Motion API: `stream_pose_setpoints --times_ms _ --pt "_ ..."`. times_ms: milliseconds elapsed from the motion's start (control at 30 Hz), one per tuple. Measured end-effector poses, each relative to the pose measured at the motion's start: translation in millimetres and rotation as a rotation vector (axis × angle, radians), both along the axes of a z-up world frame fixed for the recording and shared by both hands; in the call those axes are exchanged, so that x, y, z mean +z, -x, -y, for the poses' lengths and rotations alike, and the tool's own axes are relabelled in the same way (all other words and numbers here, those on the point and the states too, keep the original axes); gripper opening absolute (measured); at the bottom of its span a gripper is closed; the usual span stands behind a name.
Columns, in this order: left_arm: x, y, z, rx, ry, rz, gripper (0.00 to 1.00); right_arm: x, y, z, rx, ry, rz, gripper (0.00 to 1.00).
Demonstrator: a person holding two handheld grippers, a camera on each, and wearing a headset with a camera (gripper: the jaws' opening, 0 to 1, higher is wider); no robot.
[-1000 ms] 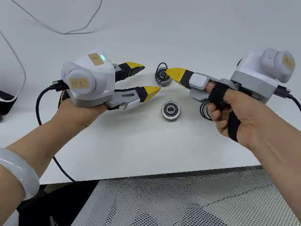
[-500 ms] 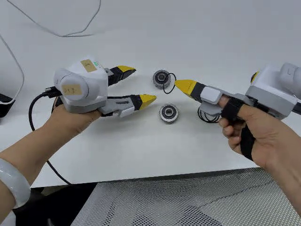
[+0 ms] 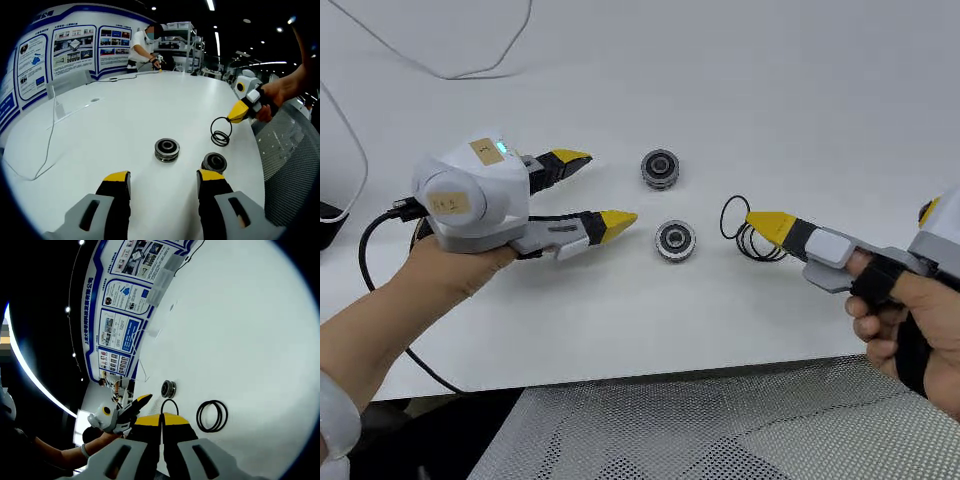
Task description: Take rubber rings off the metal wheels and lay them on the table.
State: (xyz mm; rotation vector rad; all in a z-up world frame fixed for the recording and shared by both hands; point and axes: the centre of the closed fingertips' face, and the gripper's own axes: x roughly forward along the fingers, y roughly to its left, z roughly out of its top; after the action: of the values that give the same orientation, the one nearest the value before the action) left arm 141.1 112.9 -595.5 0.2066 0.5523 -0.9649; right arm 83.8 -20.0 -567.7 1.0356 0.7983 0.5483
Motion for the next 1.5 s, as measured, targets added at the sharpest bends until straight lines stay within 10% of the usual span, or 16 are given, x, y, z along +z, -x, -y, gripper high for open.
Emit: stream_pose_setpoints --times_ms 533,1033,1500 --pt "3.0 8.0 -4.0 0.008 0.005 -0.005 0.53 -29.6 8.2 24.9 0.047 0.259 -0.012 0.1" --pt "6.7 18.2 -11.8 0.026 0.011 -0.007 0.53 -39.7 18.8 28.0 0.288 0.629 0.183 0.24" --pt "14.5 36.2 -15.4 0.047 0.051 -0.014 0.54 -30.9 21.1 24.0 0.362 0.715 0.294 0.35"
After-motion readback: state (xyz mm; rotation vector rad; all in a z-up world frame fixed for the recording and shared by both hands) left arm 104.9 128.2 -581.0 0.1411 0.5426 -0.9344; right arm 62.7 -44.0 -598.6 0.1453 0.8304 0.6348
